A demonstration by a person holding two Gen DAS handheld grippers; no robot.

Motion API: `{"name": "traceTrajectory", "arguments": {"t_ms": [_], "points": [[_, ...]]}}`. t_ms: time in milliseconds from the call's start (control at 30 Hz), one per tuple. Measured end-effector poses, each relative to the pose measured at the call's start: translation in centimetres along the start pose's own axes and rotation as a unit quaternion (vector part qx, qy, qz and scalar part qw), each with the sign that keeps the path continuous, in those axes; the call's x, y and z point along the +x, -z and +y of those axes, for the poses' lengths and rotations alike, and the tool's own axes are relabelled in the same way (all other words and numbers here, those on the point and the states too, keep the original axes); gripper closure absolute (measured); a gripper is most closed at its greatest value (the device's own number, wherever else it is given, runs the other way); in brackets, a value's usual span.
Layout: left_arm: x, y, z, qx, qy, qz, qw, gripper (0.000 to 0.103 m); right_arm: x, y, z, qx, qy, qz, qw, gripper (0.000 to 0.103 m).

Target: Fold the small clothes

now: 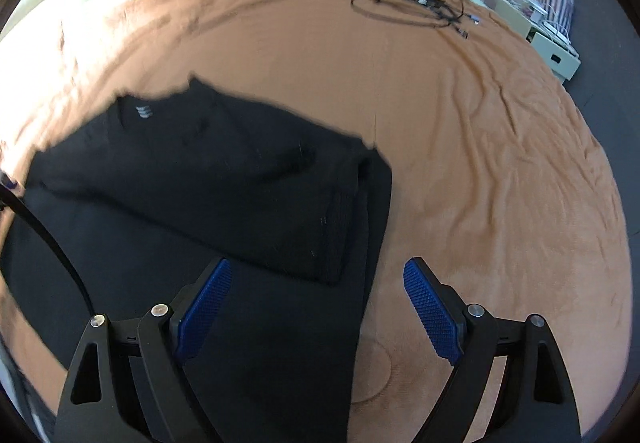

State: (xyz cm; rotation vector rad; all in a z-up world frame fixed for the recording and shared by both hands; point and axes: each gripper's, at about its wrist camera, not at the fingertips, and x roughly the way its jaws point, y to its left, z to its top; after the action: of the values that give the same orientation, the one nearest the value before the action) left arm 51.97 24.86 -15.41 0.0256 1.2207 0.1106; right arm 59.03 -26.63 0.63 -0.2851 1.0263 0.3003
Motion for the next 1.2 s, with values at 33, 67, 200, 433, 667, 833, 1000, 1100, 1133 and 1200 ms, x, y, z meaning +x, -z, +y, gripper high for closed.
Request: {"name": "traceTrajectory", "arguments": {"t_ms": [33, 67, 200, 433, 667, 833, 1000, 1100, 1133, 1200], "points": [[0.4, -0.1, 0.0, 0.002, -0.009, 0.002, 1.0000, 0.029, 0.7, -0.3, 0.3, -0.008, 0.013, 0.007, 1.000, 0.016], [0.8, -0.2, 0.1, 0.004, -0.019, 0.002, 0.9998, 0.029, 1.4, -0.6, 0.6, -0.014, 0.027, 0.014, 0.999, 0.016], [2.1, -1.6, 0.9, -0.003, -0.050, -0.005, 0.9987, 0.029, 2.9, -2.8, 0.7, -0.021, 0.056, 0.009, 0.998, 0.016], [3.6, -5.0, 2.4, -0.021, -0.054, -0.021, 0.9981, 0.029, 4.0, -7.7, 0.9, -0.026, 0.082, -0.015, 0.996, 0.016], [4.1, -9.0, 4.1, -0.056, -0.051, -0.051, 0.9958, 0.029, 3.8, -12.6, -0.1, 0.008, 0.057, -0.065, 0.996, 0.016], [2.6, -10.2, 5.9, -0.093, -0.031, -0.085, 0.9915, 0.029, 0.9, -13.0, -1.9, 0.062, 0.003, -0.123, 0.990, 0.016], [2.2, -9.6, 5.5, -0.102, 0.012, -0.085, 0.9911, 0.029, 1.6, -11.4, -3.9, 0.071, -0.041, -0.107, 0.991, 0.016], [4.0, -9.7, 5.1, -0.103, 0.031, -0.071, 0.9916, 0.031, 3.8, -10.8, -5.2, 0.070, -0.058, -0.075, 0.993, 0.016], [4.5, -9.9, 5.0, -0.106, 0.038, -0.069, 0.9913, 0.032, 4.5, -10.6, -5.6, 0.072, -0.068, -0.066, 0.993, 0.016], [5.4, -10.0, 4.9, -0.111, 0.056, -0.067, 0.9900, 0.041, 5.7, -10.6, -6.2, 0.077, -0.100, -0.051, 0.991, 0.016]]}}
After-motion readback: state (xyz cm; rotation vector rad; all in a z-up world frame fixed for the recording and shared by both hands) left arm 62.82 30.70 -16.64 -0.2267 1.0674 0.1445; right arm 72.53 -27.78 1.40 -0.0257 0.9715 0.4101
